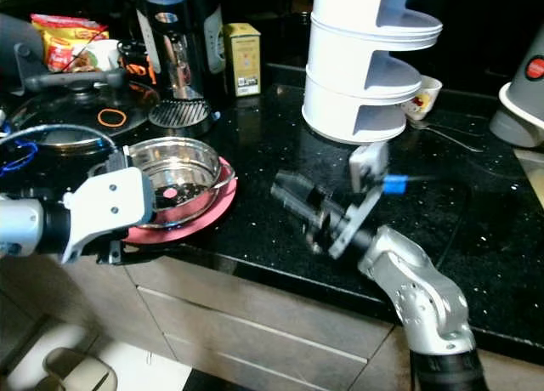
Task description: Kitchen organization
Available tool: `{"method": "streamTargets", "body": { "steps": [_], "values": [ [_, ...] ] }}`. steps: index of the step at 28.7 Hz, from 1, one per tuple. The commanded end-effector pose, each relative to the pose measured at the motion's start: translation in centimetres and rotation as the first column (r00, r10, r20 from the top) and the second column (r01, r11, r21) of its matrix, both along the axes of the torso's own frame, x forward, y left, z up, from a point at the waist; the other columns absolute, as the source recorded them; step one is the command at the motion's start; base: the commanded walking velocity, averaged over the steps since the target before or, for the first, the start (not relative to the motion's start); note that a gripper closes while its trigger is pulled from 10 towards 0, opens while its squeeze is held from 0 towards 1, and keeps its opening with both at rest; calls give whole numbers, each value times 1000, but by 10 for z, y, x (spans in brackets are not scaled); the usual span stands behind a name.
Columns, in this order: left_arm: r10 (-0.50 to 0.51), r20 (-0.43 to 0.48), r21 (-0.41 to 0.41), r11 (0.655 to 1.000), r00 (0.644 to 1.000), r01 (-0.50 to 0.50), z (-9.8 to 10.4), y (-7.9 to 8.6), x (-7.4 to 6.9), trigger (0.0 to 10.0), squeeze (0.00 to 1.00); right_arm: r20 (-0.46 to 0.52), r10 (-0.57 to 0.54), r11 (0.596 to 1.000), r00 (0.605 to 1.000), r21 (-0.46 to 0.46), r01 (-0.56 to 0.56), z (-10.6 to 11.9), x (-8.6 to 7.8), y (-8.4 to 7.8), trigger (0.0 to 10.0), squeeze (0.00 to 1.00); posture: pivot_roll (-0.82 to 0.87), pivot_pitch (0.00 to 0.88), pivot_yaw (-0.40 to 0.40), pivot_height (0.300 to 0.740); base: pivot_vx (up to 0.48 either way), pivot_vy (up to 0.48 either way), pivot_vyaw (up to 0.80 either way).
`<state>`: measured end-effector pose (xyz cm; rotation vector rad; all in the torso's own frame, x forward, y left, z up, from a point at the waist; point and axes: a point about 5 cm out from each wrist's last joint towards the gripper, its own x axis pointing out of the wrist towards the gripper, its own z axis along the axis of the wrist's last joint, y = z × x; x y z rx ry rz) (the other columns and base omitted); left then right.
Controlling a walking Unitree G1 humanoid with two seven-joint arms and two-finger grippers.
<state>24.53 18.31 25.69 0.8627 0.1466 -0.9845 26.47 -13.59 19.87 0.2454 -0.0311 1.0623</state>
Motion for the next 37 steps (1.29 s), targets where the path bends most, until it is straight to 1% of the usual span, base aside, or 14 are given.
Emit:
{"method": "streamTargets", "body": {
  "steps": [1, 4, 5, 6, 7, 12, 16, 20, 24, 30, 31, 33, 34, 37],
  "values": [
    [1, -2, 40, 999, 1000, -1, -1, 2, 0, 10000, 0, 5, 52, 998, 999, -38, -51, 0, -6, 2, 10000, 0, 0, 0, -46, 740, 0, 0, 0],
    [-6, 16, 50, 999, 1000, 5, 0, 0, 3, 10000, 0, -24, 182, 979, 983, -86, -184, -4, -24, 1, 10000, 0, -7, 0, -45, 740, 0, 0, 0],
    [-6, 16, 50, 999, 1000, 5, 0, 0, 3, 10000, 0, -24, 182, 979, 983, -86, -184, -4, -24, 1, 10000, 0, -7, 0, -45, 740, 0, 0, 0],
    [-13, 30, 63, 998, 999, 12, 2, -1, 5, 10000, 0, -44, 241, 965, 969, -92, -244, -6, -34, 3, 10000, 0, -8, 0, -45, 740, 0, 0, 0],
    [-15, 33, 69, 998, 999, 13, 2, 0, 5, 10000, 0, -48, 251, 962, 967, -94, -255, -7, -36, 4, 10000, 0, -8, 0, -45, 740, 0, 0, 0],
    [-11, 49, 96, 995, 999, 7, 4, 3, 8, 10000, 0, -50, 260, 960, 964, -97, -264, -8, -37, 6, 10000, 0, -10, 0, -43, 740, 0, 0, 0],
    [22, 53, 144, 989, 998, -29, 0, 15, 16, 10000, 0, -45, 266, 957, 963, -108, -269, -8, -37, 7, 10000, 0, -10, 0, -43, 740, 0, 0, 0],
    [52, 38, 164, 985, 998, -57, -6, 24, 24, 10000, 0, -42, 266, 955, 963, -122, -269, -7, -38, 5, 10000, 0, -23, 0, -40, 740, 0, 0, 0],
    [56, 10, 194, 979, 998, -57, -15, 24, 26, 10000, 0, -43, 262, 955, 964, -129, -266, -7, -39, 3, 10000, 0, -32, 0, -38, 740, 0, 0, 0],
    [53, -24, 163, 985, 998, -49, -22, 20, 28, 9804, 0, -40, 252, 957, 967, -139, -255, -6, -40, 2, 10000, 0, -38, 0, -41, 740, 0, 0, 0],
    [53, -24, 163, 985, 998, -48, -23, 20, 29, 7765, 0, -40, 251, 957, 967, -139, -254, -6, -40, 2, 10000, 0, -38, 0, -41, 740, 0, 0, 0],
    [56, -31, 161, 986, 998, -50, -24, 21, 30, 1569, 0, -39, 249, 957, 968, -141, -252, -6, -40, 2, 10000, 0, -39, 0, -42, 740, 0, 0, 0],
    [58, -37, 164, 985, 998, -51, -25, 22, 30, 0, 0, -39, 247, 958, 968, -143, -250, -6, -40, 2, 10000, 0, -40, 0, -42, 740, 0, 0, 0],
    [64, -49, 171, 984, 997, -55, -27, 23, 31, 0, 0, -37, 233, 960, 972, -147, -236, -6, -38, 1, 10000, 0, -42, 0, -41, 740, 0, 0, 0]
  ]
}}
